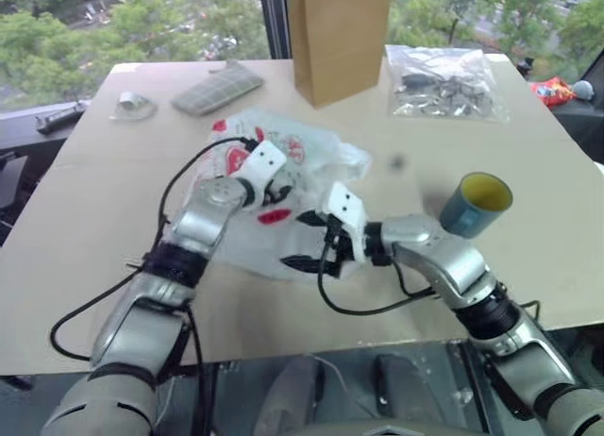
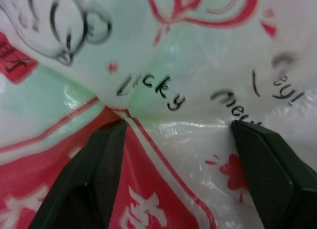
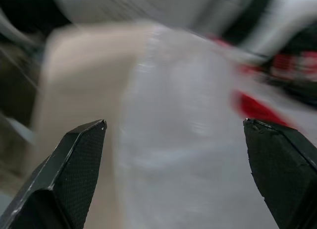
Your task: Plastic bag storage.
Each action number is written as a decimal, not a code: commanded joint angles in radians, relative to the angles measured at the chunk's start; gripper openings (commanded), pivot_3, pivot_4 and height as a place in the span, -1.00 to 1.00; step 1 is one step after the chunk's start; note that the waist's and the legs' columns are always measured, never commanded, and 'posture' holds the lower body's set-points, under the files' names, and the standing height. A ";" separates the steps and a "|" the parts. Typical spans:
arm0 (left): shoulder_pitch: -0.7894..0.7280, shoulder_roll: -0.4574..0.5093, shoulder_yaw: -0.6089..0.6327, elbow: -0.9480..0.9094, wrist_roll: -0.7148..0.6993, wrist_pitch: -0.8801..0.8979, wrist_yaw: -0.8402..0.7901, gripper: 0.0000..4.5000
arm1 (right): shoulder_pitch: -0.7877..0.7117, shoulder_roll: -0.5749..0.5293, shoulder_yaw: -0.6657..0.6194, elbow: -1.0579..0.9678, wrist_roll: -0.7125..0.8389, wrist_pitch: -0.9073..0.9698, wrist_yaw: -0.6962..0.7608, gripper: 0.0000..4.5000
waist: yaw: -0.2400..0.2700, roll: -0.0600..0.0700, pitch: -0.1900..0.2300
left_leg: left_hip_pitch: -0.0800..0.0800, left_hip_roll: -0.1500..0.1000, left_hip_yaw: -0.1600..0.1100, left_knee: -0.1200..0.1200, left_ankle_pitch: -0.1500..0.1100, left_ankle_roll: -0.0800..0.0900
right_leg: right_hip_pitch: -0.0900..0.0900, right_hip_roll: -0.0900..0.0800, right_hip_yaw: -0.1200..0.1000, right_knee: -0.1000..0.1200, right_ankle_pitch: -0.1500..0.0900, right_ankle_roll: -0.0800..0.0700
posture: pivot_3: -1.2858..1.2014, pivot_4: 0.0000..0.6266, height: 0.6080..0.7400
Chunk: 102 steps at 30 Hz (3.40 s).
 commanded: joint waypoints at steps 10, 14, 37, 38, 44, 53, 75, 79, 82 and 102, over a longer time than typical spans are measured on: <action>-0.140 0.052 0.235 -0.051 -0.323 0.162 -0.587 0.56 | 0.016 -0.112 -0.228 -0.305 0.005 0.053 -0.095 1.00 | -0.017 0.000 0.000 | -0.028 -0.002 -0.003 0.013 0.001 -0.002 | -0.024 -0.001 -0.003 0.006 0.000 0.000 | 0.03 -0.52 1.00; -0.008 0.103 0.286 -0.569 -0.547 0.575 -0.551 0.56 | 0.098 -0.242 -0.386 -0.547 0.132 0.186 -0.107 1.00 | -0.034 0.001 0.001 | -0.036 -0.002 -0.006 0.015 0.000 0.001 | -0.026 -0.003 -0.007 0.005 0.000 0.000 | 0.03 -0.52 1.00; 0.269 0.249 -0.072 -0.789 -0.090 0.036 -0.654 0.56 | 0.469 -0.520 -0.693 -0.897 0.377 0.334 -0.298 1.00 | 0.005 0.003 0.002 | -0.004 0.001 0.004 0.005 -0.004 0.007 | 0.000 -0.002 0.000 -0.001 0.000 0.000 | 0.03 -0.52 1.00; 0.254 0.226 -0.092 -0.759 -0.047 0.023 -0.625 0.56 | 0.482 -0.522 -0.704 -0.906 0.381 0.335 -0.310 1.00 | 0.007 0.003 0.001 | -0.004 0.001 0.004 0.005 -0.004 0.007 | 0.000 -0.002 0.000 -0.001 0.000 0.000 | 0.03 -0.52 1.00; 0.226 0.111 -0.162 -0.658 0.104 -0.056 -0.542 0.56 | 0.540 -0.550 -0.741 -0.938 0.425 0.325 -0.386 1.00 | 0.018 0.003 0.001 | -0.004 0.001 0.004 0.005 -0.004 0.007 | 0.001 -0.002 0.001 -0.002 0.000 0.001 | 0.03 -0.52 1.00; 0.245 0.012 -0.137 -0.561 0.198 -0.139 -0.414 0.23 | 0.689 -0.664 -0.845 -0.938 0.550 0.255 -0.570 1.00 | 0.025 0.003 0.000 | 0.000 0.001 0.003 0.005 -0.004 0.008 | 0.006 -0.002 -0.001 -0.005 -0.001 0.001 | 0.03 -0.52 1.00; 0.522 -0.032 0.391 -0.924 0.057 -0.374 -0.041 -0.97 | 0.692 -0.340 -0.637 -0.735 0.466 0.229 -1.095 1.00 | 0.020 0.003 -0.001 | 0.001 0.004 0.004 0.005 -0.004 0.007 | 0.009 0.001 -0.001 -0.010 0.000 0.002 | 0.03 -0.52 1.00; 0.524 -0.023 0.392 -0.920 0.059 -0.371 -0.031 -0.97 | 0.564 -0.189 -0.612 -0.702 0.452 0.335 -1.285 1.00 | 0.022 0.003 -0.001 | 0.001 0.004 0.004 0.003 -0.004 0.006 | 0.008 0.001 -0.001 -0.011 0.001 0.001 | 0.03 -0.52 1.00; 0.524 -0.012 0.386 -0.911 0.052 -0.371 -0.039 -0.97 | 0.484 -0.115 -0.602 -0.691 0.389 0.427 -1.399 1.00 | 0.022 0.004 -0.001 | 0.000 0.003 0.004 0.002 -0.004 0.006 | 0.008 0.001 -0.001 -0.011 0.001 0.001 | 0.03 -0.52 1.00; 0.539 -0.013 0.388 -0.937 0.008 -0.354 -0.036 -1.00 | 0.393 -0.075 -0.560 -0.727 0.030 0.609 -1.308 -0.56 | 0.014 0.005 -0.001 | 0.001 0.002 0.004 -0.001 -0.003 0.005 | 0.005 0.001 0.000 -0.011 0.001 0.001 | 0.03 -0.52 1.00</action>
